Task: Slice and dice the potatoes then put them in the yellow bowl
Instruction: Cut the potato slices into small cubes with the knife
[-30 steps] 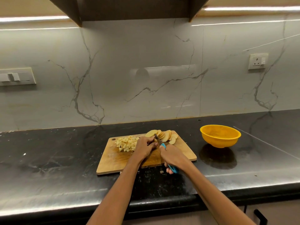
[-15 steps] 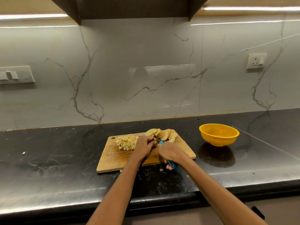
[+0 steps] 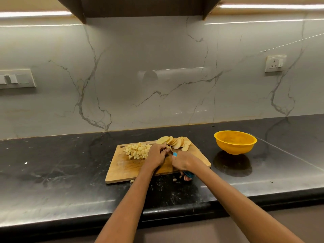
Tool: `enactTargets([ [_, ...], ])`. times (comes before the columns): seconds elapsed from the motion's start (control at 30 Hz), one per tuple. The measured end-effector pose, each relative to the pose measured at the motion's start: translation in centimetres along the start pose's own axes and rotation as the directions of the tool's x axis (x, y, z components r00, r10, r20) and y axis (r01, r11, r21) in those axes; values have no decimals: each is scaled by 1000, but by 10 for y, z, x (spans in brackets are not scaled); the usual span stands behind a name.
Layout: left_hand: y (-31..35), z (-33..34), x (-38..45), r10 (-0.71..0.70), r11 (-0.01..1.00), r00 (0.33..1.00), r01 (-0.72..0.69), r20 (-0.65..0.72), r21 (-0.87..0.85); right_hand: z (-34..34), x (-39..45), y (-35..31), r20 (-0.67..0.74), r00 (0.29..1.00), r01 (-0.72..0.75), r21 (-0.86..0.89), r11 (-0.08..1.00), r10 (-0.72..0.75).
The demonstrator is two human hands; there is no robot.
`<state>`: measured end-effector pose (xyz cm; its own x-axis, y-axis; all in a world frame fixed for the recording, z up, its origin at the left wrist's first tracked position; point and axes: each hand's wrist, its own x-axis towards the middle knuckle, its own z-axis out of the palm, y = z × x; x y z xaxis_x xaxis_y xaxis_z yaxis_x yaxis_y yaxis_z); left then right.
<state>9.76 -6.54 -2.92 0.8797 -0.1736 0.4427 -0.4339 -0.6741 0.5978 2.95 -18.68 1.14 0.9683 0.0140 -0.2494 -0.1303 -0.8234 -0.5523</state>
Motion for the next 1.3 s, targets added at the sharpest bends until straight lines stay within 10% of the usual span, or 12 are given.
enactTargets([
  [0.33, 0, -3, 0, -12, 999, 998, 10, 54, 47, -6, 1, -5, 54, 997, -48, -14, 999, 48],
  [0.7, 2, -9, -4, -87, 996, 996, 86, 30, 16, 8, -24, 19, -200, 975, 38, -293, 955, -100],
  [1.0, 8, -15, -18, 30, 999, 993, -32, -114, -15, 5, -13, 40, -398, 902, 138, -101, 985, -167],
  [1.3, 0, -26, -47, -20, 1000, 1000, 20, -22, -4, 13, -27, 32, -315, 931, 228, 109, 968, -184],
])
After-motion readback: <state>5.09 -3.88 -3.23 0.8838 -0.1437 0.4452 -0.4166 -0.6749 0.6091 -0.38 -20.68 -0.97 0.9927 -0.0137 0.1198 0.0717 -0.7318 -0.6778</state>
